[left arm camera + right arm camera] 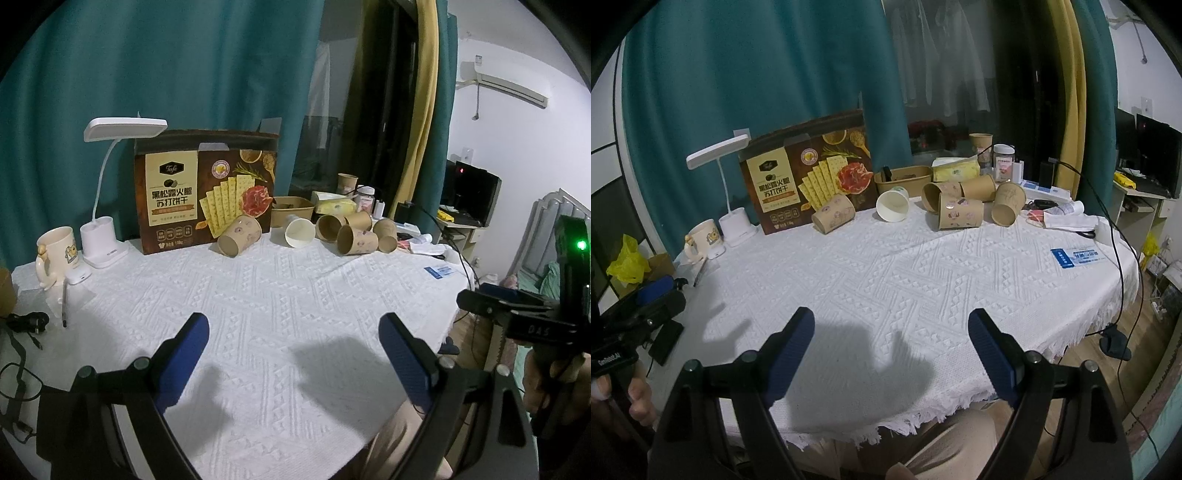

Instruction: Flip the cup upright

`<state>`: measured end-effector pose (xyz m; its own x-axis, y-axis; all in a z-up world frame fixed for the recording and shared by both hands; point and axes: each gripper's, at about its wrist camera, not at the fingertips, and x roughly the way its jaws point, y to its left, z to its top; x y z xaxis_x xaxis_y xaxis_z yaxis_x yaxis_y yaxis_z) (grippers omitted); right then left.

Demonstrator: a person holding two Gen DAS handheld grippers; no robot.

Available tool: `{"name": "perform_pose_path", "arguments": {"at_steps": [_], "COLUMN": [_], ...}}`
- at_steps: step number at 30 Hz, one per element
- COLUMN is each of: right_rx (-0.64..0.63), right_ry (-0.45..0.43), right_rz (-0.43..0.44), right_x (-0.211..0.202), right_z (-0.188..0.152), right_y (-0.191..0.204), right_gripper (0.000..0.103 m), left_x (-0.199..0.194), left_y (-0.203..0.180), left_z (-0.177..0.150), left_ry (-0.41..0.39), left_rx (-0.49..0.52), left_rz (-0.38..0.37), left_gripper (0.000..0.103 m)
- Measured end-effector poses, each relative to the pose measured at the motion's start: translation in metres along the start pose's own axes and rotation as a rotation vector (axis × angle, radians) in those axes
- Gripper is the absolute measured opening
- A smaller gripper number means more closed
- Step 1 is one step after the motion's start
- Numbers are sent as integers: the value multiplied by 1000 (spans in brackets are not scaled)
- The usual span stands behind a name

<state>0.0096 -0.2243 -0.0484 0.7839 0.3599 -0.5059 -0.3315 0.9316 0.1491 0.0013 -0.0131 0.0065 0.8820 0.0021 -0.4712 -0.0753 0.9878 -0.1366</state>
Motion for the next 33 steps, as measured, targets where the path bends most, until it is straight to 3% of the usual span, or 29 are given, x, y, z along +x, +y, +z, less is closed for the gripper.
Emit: {"name": "perform_pose_path", "arguments": {"at_steps": [33], "right_rx": [-1], "right_ry": [-10], "right_rz": [-1], "right_x": [-4], "right_z": [7], "right_y": [-2], "right_gripper": [84], "left_x": [-4], "left_y": [-1], "left_z": [9], "left_ry": [-11], "left_rx": [-1], "left_rz": [-13], "left_gripper": [93]}}
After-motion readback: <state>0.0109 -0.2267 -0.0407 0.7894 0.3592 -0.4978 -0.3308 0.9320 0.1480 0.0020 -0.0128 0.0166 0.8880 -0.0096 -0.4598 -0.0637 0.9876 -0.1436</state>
